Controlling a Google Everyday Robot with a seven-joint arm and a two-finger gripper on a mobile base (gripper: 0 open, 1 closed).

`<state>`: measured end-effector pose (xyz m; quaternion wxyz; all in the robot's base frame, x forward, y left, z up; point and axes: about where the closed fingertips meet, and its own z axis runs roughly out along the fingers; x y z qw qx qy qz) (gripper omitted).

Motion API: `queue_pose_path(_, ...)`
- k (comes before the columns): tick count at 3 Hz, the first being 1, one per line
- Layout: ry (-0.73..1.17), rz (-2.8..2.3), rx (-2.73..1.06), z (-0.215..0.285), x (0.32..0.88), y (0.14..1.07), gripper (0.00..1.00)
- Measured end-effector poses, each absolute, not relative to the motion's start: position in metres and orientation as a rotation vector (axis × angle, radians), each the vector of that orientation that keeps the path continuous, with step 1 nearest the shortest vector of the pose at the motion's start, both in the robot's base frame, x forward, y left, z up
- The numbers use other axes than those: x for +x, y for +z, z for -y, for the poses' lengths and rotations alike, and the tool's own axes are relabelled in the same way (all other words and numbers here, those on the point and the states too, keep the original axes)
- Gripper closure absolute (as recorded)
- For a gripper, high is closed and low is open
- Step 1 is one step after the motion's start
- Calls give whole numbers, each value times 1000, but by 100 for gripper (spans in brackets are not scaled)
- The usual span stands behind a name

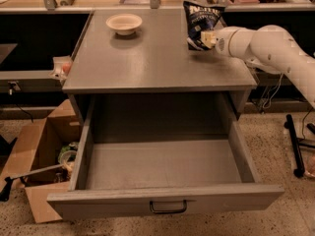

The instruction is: Pick blue chip bag from top drawer and place on counter

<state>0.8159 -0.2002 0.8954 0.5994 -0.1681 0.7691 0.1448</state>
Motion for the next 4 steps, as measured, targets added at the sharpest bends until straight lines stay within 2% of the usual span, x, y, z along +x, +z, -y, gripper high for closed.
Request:
queue_pose_path(1, 342, -1792, -329, 205, 845, 887, 100)
queue_pose_path(2, 340, -1793, -322, 207, 849, 887, 84)
queue_pose_path(4, 340, -1793, -322, 207, 849, 887, 37)
